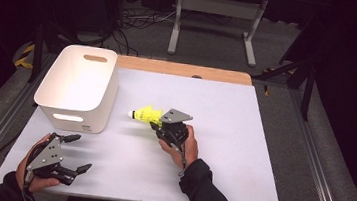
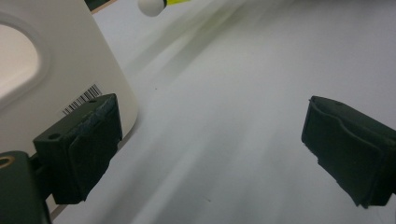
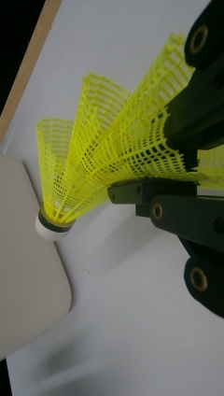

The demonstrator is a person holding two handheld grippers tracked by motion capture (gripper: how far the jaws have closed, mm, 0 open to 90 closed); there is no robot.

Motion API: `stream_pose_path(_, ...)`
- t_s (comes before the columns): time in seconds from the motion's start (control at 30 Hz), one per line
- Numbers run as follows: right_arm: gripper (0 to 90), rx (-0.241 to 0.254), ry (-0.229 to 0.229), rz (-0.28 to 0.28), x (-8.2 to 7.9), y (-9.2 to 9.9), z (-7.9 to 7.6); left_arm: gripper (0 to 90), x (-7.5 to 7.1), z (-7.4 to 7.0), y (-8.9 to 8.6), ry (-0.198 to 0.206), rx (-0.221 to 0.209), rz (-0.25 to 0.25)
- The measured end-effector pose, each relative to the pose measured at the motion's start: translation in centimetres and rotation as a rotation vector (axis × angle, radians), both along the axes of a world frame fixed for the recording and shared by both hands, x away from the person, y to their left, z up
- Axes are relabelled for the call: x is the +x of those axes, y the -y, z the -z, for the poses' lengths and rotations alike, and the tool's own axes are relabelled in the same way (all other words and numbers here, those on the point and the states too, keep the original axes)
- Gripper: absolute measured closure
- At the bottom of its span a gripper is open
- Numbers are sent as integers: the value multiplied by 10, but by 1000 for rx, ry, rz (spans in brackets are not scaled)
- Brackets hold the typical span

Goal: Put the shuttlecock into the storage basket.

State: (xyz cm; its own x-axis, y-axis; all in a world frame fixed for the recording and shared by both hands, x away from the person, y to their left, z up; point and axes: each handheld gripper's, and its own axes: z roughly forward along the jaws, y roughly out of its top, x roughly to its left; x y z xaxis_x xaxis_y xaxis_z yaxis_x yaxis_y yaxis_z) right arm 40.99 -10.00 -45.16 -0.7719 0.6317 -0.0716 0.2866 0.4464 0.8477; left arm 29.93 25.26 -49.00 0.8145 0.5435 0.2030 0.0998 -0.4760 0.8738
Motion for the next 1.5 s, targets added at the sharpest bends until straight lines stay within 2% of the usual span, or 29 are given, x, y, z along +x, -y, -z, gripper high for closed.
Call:
stream_pose_path(0.1,857,17,5,-13,-9,12,-1,59,1,0,2,-5,1,2)
stream_pose_path(0.23,857,9,19,-20,-16,19,-3,60,1,0,5,-4,5,5)
stream_pose_path(0.4,857,25,29,-39,-26,32,-10,59,1,0,3,-2,4,6)
stream_pose_path(0.67,856,-3,58,-62,-41,43,-16,61,0,0,3,-12,3,12)
stream_pose_path(0.9,855,-17,75,-83,-48,49,-23,60,6,0,8,-31,13,32)
stream_pose_path(1.07,855,-38,82,-91,-53,52,-24,63,11,-1,17,-41,13,47)
stream_pose_path(1.23,854,-59,86,-109,-57,53,-26,74,19,-2,30,-70,7,54)
stream_pose_path(1.4,853,-80,80,-131,-58,49,-25,83,31,-5,50,-97,8,79)
stream_pose_path(1.47,852,-95,78,-146,-60,45,-24,88,38,-6,61,-106,23,104)
stream_pose_path(1.5,852,-95,78,-146,-60,45,-24,88,38,-6,61,-106,23,104)
